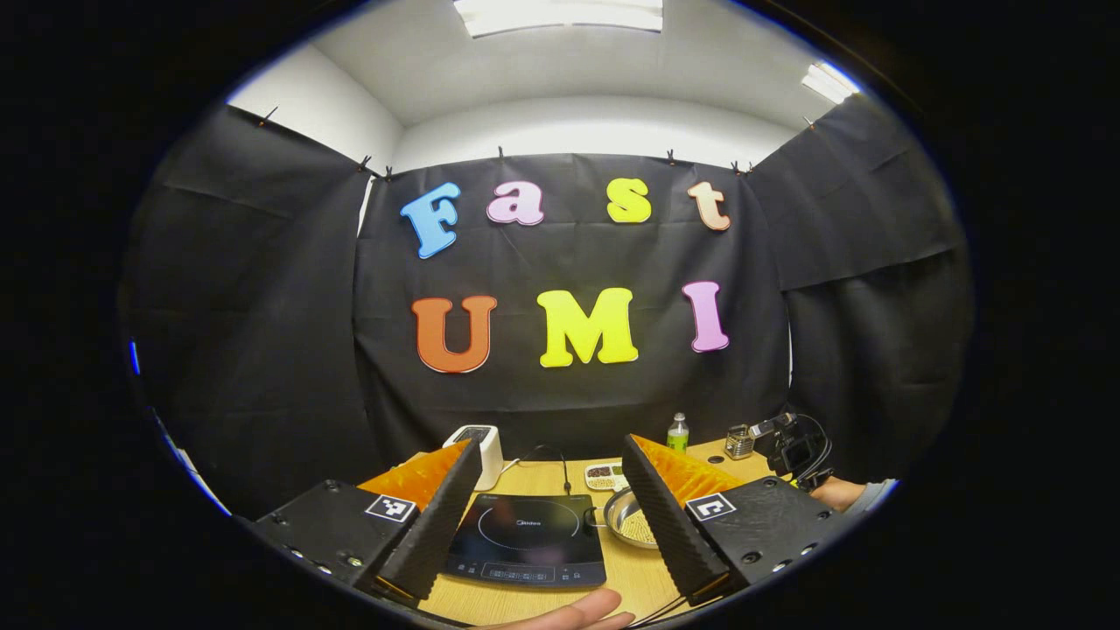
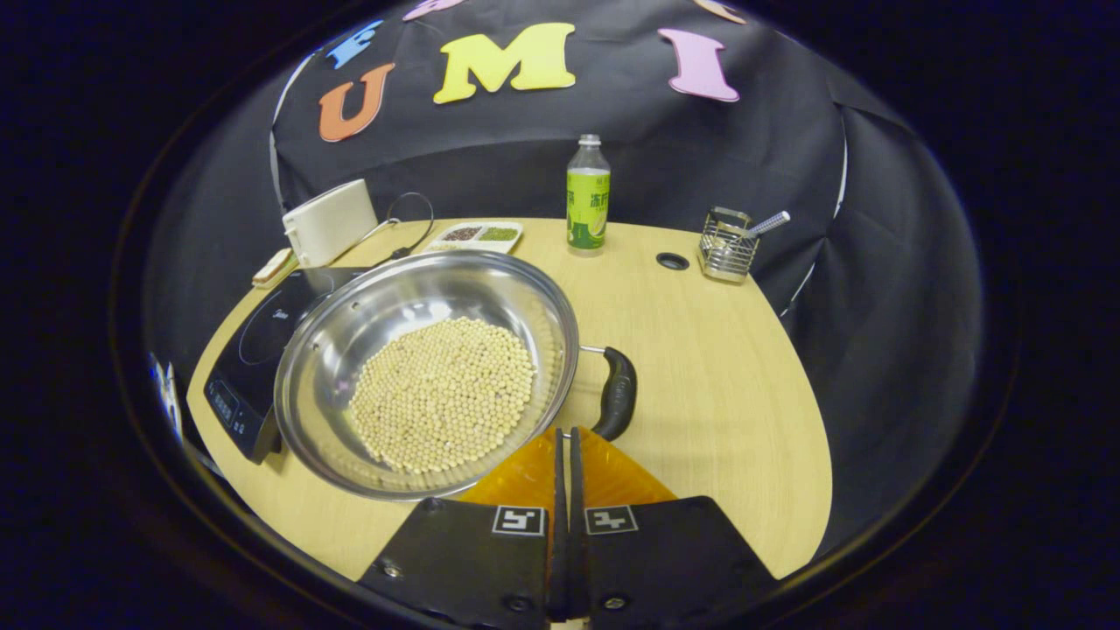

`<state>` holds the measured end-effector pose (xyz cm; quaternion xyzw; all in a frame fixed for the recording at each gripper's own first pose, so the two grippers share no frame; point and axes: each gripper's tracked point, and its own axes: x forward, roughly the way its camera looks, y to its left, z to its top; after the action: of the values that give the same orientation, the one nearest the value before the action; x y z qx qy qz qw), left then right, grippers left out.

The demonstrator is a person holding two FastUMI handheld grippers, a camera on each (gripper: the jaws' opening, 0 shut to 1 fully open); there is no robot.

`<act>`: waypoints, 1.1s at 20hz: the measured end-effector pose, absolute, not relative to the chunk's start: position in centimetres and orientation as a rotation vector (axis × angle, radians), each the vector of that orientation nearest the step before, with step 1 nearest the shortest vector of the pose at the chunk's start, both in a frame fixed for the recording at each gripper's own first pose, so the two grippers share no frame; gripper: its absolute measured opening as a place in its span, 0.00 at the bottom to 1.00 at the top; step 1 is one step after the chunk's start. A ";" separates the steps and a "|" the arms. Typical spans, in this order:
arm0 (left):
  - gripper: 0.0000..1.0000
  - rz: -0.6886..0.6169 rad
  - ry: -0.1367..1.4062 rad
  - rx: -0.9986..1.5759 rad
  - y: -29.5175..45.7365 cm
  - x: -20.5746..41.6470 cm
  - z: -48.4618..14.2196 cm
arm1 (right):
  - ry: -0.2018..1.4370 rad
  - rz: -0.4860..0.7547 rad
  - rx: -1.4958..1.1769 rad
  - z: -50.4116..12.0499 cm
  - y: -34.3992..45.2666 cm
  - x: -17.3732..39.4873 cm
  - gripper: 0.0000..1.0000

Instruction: First push the handle of the pot to place it horizontally, then grasp the pot with both hands and set it on the induction cooktop.

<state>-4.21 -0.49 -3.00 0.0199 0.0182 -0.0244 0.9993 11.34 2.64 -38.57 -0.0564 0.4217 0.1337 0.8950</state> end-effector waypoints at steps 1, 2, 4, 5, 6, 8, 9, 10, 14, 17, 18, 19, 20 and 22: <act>0.96 -0.053 0.043 0.039 -0.7 -4.1 -3.2 | 0.864 0.275 -0.122 -38.6 2.5 11.6 0.04; 0.96 -0.052 0.051 0.039 -0.7 -4.0 -3.6 | 0.855 0.274 -0.128 -38.6 2.5 11.9 0.00; 0.96 -0.047 0.065 0.039 -0.6 -3.6 -4.2 | 0.827 0.276 -0.131 -38.3 2.5 12.4 0.04; 0.96 -0.046 0.072 0.037 -0.7 -3.4 -4.5 | 0.815 0.279 -0.137 -38.2 2.5 12.5 0.04; 0.96 -0.045 0.079 0.032 -0.8 -3.3 -4.8 | 0.811 0.282 -0.136 -38.2 2.5 12.5 0.06; 0.96 -0.054 0.102 0.019 -1.3 -2.8 -5.9 | 0.791 0.283 -0.116 -38.0 2.4 12.6 0.04; 0.96 -0.063 0.114 0.017 -1.6 -2.5 -6.4 | 0.782 0.279 -0.106 -38.0 2.2 12.5 0.04; 0.96 -0.073 0.130 0.017 -2.0 -2.0 -7.1 | 0.772 0.276 -0.091 -37.9 2.0 12.5 0.04; 0.96 -0.097 0.195 -0.009 -3.2 0.4 -9.9 | 0.748 0.297 -0.027 -37.6 2.1 11.7 0.04; 0.96 -0.103 0.247 -0.001 -3.7 2.2 -11.7 | 0.679 0.288 -0.014 -36.1 1.1 11.6 0.06; 0.96 -0.107 0.258 -0.005 -3.9 2.8 -12.2 | 0.646 0.283 -0.022 -35.4 0.7 11.7 0.07; 0.96 -0.113 0.272 -0.017 -4.3 3.2 -12.8 | 0.615 0.279 -0.024 -34.5 0.4 11.7 0.10; 0.96 -0.121 0.285 -0.031 -4.7 3.7 -13.4 | 0.588 0.280 -0.023 -33.7 0.3 11.5 0.19; 0.96 -0.135 0.316 -0.046 -5.4 4.8 -14.6 | 0.540 0.290 -0.021 -32.1 0.3 11.2 0.70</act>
<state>4.83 -5.35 -14.57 -0.0230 0.1574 -0.0670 0.9850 11.15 0.30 -32.15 -0.0102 0.2659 0.1428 0.9533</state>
